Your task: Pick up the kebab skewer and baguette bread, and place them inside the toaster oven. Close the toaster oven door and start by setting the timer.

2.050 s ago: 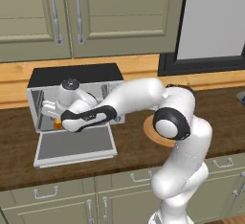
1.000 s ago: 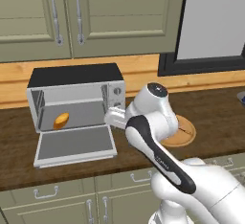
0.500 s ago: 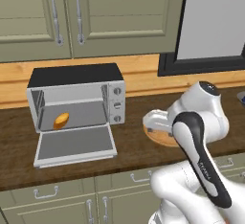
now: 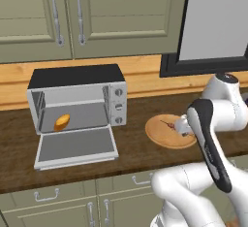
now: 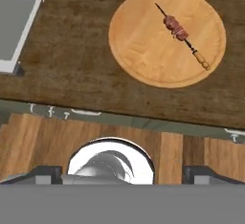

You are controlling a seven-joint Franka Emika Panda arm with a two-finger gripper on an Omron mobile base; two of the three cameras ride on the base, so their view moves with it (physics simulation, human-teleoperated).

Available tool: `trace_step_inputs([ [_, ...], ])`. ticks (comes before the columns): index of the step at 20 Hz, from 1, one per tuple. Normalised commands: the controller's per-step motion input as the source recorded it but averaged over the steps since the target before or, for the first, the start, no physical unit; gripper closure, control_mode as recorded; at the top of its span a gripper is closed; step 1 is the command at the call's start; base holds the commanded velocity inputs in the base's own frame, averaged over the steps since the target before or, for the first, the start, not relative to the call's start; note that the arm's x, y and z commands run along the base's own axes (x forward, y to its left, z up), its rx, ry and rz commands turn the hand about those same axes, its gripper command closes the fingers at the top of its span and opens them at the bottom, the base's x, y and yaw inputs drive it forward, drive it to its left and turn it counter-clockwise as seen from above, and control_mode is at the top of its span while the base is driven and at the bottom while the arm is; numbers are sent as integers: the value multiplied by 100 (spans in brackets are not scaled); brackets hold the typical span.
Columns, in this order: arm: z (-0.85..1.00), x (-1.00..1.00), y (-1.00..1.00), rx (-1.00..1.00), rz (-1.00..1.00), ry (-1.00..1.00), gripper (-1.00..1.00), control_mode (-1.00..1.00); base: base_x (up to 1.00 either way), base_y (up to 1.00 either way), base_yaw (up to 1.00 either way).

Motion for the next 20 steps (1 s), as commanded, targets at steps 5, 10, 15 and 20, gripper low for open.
trace_step_inputs([
  [5,-25,25,-100,-37,19,9,-100,-100,0,0,0],
  [10,-56,45,-59,-14,19,0,-100,-100,0,0,0],
  [15,-46,80,-9,3,12,0,-100,-100,0,0,0],
  [20,-33,71,-21,3,5,1,-100,-100,0,0,0],
])
